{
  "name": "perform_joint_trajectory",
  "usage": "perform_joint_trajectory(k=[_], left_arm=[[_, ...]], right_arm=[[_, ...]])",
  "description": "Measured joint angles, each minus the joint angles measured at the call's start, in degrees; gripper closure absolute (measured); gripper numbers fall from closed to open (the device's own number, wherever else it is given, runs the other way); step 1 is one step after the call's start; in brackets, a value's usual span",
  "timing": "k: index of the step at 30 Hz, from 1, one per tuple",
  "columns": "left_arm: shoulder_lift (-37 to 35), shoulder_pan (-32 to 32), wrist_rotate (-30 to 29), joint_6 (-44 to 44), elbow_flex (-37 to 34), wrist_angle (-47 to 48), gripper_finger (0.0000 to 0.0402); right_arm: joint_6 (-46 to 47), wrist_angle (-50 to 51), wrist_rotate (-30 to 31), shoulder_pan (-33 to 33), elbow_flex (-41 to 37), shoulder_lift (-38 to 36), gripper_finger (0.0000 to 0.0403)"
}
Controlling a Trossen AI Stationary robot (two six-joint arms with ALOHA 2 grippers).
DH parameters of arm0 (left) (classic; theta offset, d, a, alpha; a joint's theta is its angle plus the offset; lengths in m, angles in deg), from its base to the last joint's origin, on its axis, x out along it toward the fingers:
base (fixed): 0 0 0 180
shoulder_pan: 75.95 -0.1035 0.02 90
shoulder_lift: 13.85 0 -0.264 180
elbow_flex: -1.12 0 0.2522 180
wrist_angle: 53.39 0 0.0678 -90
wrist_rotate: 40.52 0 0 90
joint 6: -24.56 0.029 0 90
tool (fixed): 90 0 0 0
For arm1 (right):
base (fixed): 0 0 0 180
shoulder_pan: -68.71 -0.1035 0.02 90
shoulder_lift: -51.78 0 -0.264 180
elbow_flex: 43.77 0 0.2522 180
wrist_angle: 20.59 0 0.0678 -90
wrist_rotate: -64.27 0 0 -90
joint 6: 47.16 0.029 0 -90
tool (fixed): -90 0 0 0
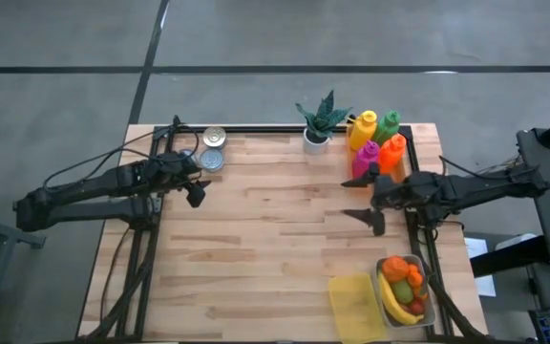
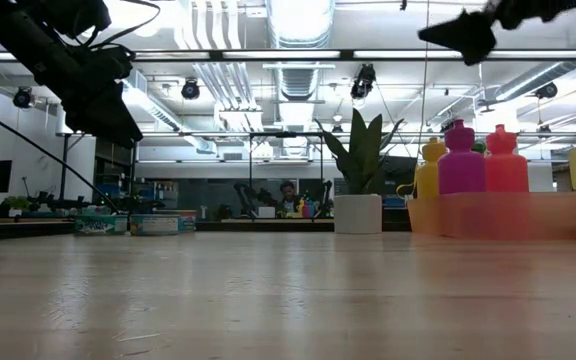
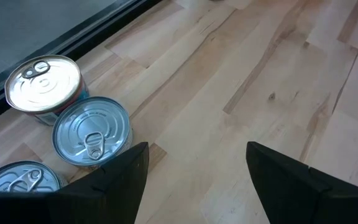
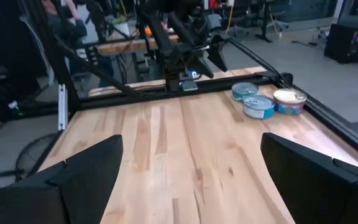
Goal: Pick & Place Food Item
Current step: Put the blue tuna can into the yellow bin
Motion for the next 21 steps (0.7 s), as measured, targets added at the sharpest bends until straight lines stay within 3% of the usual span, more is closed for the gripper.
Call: perform_joint_trajectory(k=[11, 21], left_arm=[[0.0, 0.0, 0.0, 0.0, 0.0, 0.0, 0.0126], [0.0, 0.0, 0.0, 0.0, 0.0, 0.0, 0.0126]], right_arm=[[10.0, -0.4, 0.6, 0.0, -14.0, -19.4, 0.0025], [11.5, -0.5, 1.1, 0.0, -16.8, -24.4, 0.0025]])
